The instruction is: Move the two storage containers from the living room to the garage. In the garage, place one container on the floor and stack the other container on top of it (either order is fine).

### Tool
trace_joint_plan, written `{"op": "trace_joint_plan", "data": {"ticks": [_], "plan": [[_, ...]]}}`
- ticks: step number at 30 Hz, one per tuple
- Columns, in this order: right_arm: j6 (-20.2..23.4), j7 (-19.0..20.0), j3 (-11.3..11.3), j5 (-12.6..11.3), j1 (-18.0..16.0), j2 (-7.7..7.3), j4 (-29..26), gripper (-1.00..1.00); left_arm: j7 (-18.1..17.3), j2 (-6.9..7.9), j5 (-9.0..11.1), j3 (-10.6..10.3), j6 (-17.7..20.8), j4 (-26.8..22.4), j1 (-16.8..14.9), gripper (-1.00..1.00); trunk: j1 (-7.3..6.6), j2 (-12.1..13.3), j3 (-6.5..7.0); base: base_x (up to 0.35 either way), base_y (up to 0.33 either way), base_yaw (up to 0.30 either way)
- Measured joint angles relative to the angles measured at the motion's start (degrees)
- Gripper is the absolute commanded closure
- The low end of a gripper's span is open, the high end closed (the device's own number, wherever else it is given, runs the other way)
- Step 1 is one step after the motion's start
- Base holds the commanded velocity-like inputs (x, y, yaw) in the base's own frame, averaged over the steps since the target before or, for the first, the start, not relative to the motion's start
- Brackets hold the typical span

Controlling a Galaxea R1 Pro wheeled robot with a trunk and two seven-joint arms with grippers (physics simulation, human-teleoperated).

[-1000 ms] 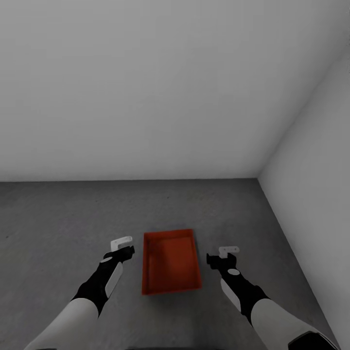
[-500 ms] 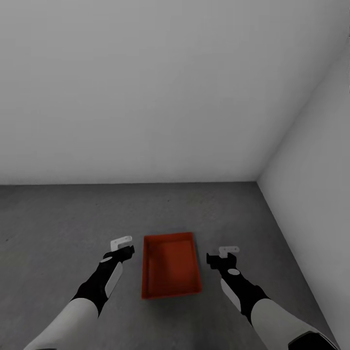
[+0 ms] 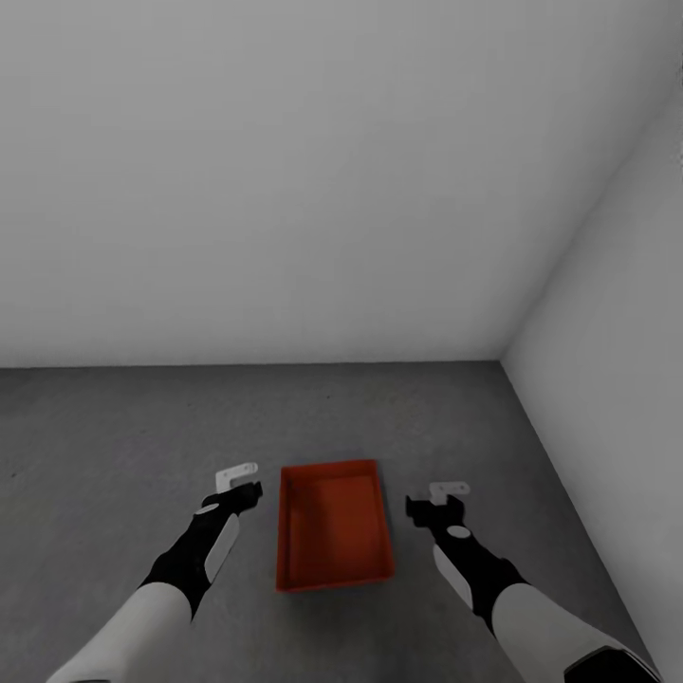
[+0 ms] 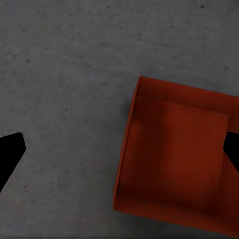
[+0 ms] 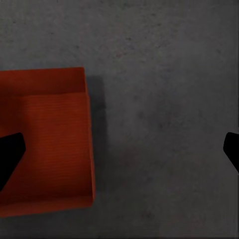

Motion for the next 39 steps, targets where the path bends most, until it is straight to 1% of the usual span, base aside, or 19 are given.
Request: {"op": "trace_joint_plan", "data": {"ticks": [6, 8, 11, 13, 14, 15, 17, 19, 20, 23, 26, 27, 28, 31, 32, 34, 37, 38, 39], "plan": [[0.0, 0.0, -0.1, 0.0, 0.0, -0.14, 3.6, -1.00, 0.0, 0.11, 0.1, 0.1, 0.1, 1.7, 0.0, -1.00, 0.00, 0.0, 0.55, 0.000, 0.000, 0.000], [0.0, 0.0, -0.2, 0.0, 0.0, -0.19, 5.4, -1.00, 0.0, 0.12, 0.1, 0.1, 0.0, 3.6, 0.0, -1.00, 0.00, 0.0, 0.74, 0.000, 0.000, 0.000], [-0.1, -0.1, -0.4, 0.0, 0.0, -0.56, 8.3, -1.00, 0.0, 0.27, 0.1, 0.1, -0.3, 9.0, 0.0, -1.00, 0.00, 0.0, 1.01, 0.000, 0.000, 0.000], [-0.1, -0.1, -0.5, -0.1, 0.0, -1.45, 11.7, -1.00, 0.1, 0.33, 0.3, 0.0, -1.1, 15.2, 0.0, -1.00, 0.00, 0.0, 1.18, 0.000, 0.000, 0.000], [-0.1, -0.1, -0.6, -0.1, 0.0, -1.86, 14.7, -1.00, 0.2, 0.36, 0.4, -0.1, -2.1, 18.9, 0.0, -1.00, 0.00, 0.0, 1.27, 0.000, 0.000, 0.000], [-0.1, -0.1, -0.5, -0.1, 0.0, -2.09, 16.6, -1.00, 0.2, 0.43, 0.4, -0.2, -2.4, 20.6, 0.0, -1.00, 0.00, 0.0, 1.37, 0.000, 0.000, 0.000], [-0.3, -0.1, -0.5, -0.1, 0.0, -2.57, 20.1, -1.00, 0.2, 1.06, 0.4, -0.1, -2.8, 24.5, 0.0, -1.00, 0.00, 0.0, 1.56, 0.000, 0.000, 0.000], [-0.2, 0.0, -0.5, -0.1, -0.2, -3.12, 21.4, -1.00, 0.1, 1.78, 0.6, -0.1, -3.0, 27.8, 0.0, -1.00, 0.00, 0.0, 1.74, 0.000, 0.000, 0.000], [-0.2, 0.1, -0.5, 0.0, -0.4, -3.83, 21.8, -1.00, 0.0, 2.42, 0.9, -0.1, -3.1, 30.1, 0.0, -1.00, 0.00, 0.0, 1.83, 0.000, 0.000, 0.000], [-0.3, 0.2, -0.4, 0.0, -0.5, -5.17, 22.3, -1.00, -0.2, 3.62, 2.3, -0.1, -3.2, 32.9, 0.1, -1.00, 0.00, 0.0, 2.11, 0.000, 0.000, 0.000], [-0.5, 0.1, -0.5, -0.1, 0.1, -5.98, 22.5, -1.00, -0.4, 4.74, 5.5, -0.1, -3.2, 34.2, 0.0, -1.00, 0.00, 0.0, 2.39, 0.000, 0.000, 0.000], [-0.6, 0.1, -0.5, -0.1, 0.6, -6.05, 22.5, -1.00, -0.4, 4.87, 6.1, -0.1, -3.2, 34.3, 0.0, -1.00, 0.00, 0.0, 2.48, 0.000, 0.000, 0.000], [-0.6, 0.1, -0.5, -0.1, 1.7, -6.12, 22.5, -1.00, -0.5, 5.13, 7.0, -0.1, -3.2, 34.4, 0.0, -1.00, 0.00, 0.0, 2.57, 0.000, 0.000, 0.000], [-0.9, 0.1, -0.5, -0.1, 5.0, -6.23, 22.6, -1.00, -0.6, 5.95, 8.4, -0.1, -3.2, 34.6, 0.9, -1.00, -0.01, 0.0, 2.84, 0.000, 0.000, 0.000], [-1.2, 0.2, -0.5, -0.1, 7.0, -6.25, 22.6, -1.00, -0.7, 6.51, 8.8, -0.1, -3.3, 34.7, 2.6, -1.00, -0.01, 0.0, 2.92, 0.000, 0.000, 0.000], [-1.8, 0.6, -0.4, 0.2, 10.0, -6.13, 22.5, -1.00, -0.8, 6.75, 8.9, -0.1, -3.5, 34.7, 5.5, -1.00, -0.01, 0.0, 3.12, 0.000, 0.000, 0.000], [-2.6, 1.4, -0.3, 0.4, 17.5, -5.95, 22.5, -1.00, -2.3, 6.72, 8.9, -0.1, -6.8, 34.6, 11.8, -1.00, -0.01, 0.0, 3.38, 0.000, 0.000, 0.000], [-2.8, 1.6, -0.3, 0.4, 19.7, -5.98, 22.5, -1.00, -3.4, 6.73, 9.0, -0.1, -7.9, 34.7, 13.2, -1.00, -0.01, 0.0, 3.48, 0.000, 0.000, 0.000], [-2.7, 1.7, -0.3, 0.3, 20.7, -6.00, 22.5, -1.00, -4.1, 6.73, 9.0, -0.1, -8.3, 34.7, 13.8, -1.00, 0.00, 0.0, 3.58, 0.000, 0.000, 0.000]]}}
